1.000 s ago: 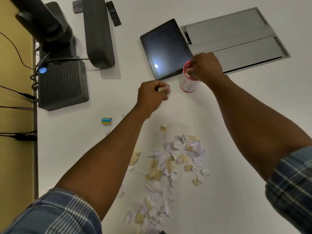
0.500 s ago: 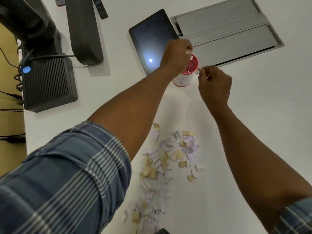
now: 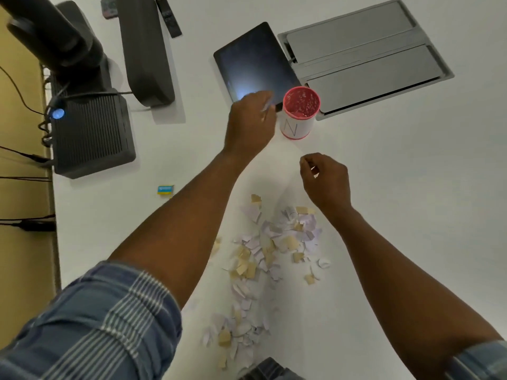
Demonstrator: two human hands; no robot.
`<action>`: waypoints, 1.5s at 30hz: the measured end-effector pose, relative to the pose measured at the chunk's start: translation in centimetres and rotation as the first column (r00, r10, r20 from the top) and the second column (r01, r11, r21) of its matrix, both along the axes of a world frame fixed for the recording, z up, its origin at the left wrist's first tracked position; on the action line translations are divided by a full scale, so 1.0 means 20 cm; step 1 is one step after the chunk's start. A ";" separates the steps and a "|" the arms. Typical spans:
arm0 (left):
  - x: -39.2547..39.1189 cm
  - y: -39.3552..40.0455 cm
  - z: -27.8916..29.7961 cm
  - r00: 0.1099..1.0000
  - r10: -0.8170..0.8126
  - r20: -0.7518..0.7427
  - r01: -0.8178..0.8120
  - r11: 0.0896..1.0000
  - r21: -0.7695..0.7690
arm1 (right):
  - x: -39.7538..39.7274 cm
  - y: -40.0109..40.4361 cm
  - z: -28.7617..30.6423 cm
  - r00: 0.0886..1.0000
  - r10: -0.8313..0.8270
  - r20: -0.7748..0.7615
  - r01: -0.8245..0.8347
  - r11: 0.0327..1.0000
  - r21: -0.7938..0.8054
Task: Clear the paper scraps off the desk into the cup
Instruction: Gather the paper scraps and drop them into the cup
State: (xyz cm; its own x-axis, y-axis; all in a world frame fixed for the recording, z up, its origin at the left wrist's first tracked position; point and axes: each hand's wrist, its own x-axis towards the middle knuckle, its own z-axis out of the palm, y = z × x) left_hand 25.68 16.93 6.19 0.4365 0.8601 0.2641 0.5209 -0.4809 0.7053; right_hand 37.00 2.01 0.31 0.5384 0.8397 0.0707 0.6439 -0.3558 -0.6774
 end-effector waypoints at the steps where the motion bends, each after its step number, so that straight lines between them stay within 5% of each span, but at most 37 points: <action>1: -0.10 -0.05 -0.02 1.000 0.022 0.014 -0.022 1.000 0.005 | -0.02 -0.03 -0.01 0.999 0.033 0.004 -0.033 0.999 -0.026; 4: -0.39 -0.19 -0.10 0.993 0.115 -0.007 -0.115 0.990 -0.080 | -0.06 -0.14 -0.05 0.988 0.136 0.066 -0.124 0.979 -0.162; 11: -1.02 -0.54 -0.33 0.922 0.226 -0.313 -0.275 0.954 -0.120 | -0.11 -0.37 -0.11 0.954 0.226 0.195 -0.111 0.875 -0.471; 16: -1.23 -0.69 -0.44 0.801 0.149 -0.579 -0.324 0.922 -0.210 | -0.19 -0.42 -0.13 0.951 0.272 0.144 -0.136 0.791 -0.597; 20: -1.24 -0.75 -0.49 0.752 0.048 -0.658 -0.315 0.902 -0.295 | -0.30 -0.40 -0.13 0.940 0.331 0.079 -0.214 0.755 -0.620; 36: -0.92 -0.78 -0.47 0.851 -0.106 -0.515 -0.098 0.930 -0.354 | -0.49 -0.30 -0.15 0.760 0.633 0.147 -0.455 0.680 -0.575; 45: -0.91 -0.75 -0.47 0.897 -0.032 -0.441 -0.157 0.909 -0.386 | -0.47 -0.30 -0.12 0.795 0.599 0.098 -0.502 0.740 -0.448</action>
State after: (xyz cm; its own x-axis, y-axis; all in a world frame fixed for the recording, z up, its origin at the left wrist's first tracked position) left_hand 7.39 1.93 -3.17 0.3656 0.8775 -0.3105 0.8343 -0.1611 0.5273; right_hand 27.68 -4.00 -2.14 -0.0180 0.9653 -0.2606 0.9212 -0.0853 -0.3796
